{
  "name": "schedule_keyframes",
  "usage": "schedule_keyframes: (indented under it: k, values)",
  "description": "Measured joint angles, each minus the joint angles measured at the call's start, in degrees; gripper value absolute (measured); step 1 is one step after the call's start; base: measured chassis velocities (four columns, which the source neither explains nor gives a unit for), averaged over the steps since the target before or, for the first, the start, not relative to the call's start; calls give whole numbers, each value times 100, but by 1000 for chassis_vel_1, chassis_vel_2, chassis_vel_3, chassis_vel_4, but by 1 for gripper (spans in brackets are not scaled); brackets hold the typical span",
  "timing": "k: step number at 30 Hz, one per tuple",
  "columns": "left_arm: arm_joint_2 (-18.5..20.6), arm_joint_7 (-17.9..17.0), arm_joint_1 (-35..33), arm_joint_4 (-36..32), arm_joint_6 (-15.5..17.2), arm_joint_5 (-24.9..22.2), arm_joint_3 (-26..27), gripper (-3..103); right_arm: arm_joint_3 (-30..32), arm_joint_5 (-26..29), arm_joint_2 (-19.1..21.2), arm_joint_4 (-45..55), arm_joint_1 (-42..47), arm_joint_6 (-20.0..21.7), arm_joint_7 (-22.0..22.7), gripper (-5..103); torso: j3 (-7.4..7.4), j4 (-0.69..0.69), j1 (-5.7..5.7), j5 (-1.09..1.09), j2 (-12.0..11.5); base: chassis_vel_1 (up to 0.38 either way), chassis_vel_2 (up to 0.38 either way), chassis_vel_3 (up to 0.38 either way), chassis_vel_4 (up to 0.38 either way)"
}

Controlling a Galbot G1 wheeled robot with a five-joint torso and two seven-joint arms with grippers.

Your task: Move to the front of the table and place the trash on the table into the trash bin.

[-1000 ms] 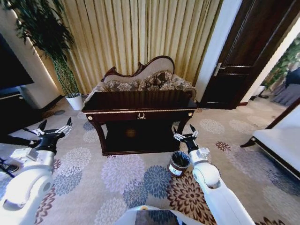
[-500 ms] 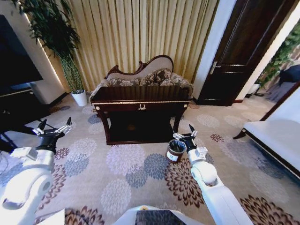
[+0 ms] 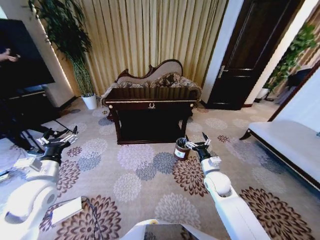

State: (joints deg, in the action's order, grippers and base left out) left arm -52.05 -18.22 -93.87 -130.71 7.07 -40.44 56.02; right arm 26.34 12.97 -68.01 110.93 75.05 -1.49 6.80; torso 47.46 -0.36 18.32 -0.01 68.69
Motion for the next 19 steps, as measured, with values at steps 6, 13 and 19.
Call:
schedule_keyframes:
  k: [6,13,19]
  values:
    - [-76,0,-16,-50,0,10,9,100,7,41,-18,5,15,-3,0,100,5,-2,7,1,-7,0,0,0,0]
    - [-579,-8,-64,-138,-41,445,-167,100,238,1885,23,675,68,937,2,100,5,-1,10,0,-8,-45,25,32,-35]
    - [-849,-47,-223,-187,-147,813,-175,100,459,2480,29,1069,72,1308,1,100,1,1,2,0,-2,0,0,0,0]
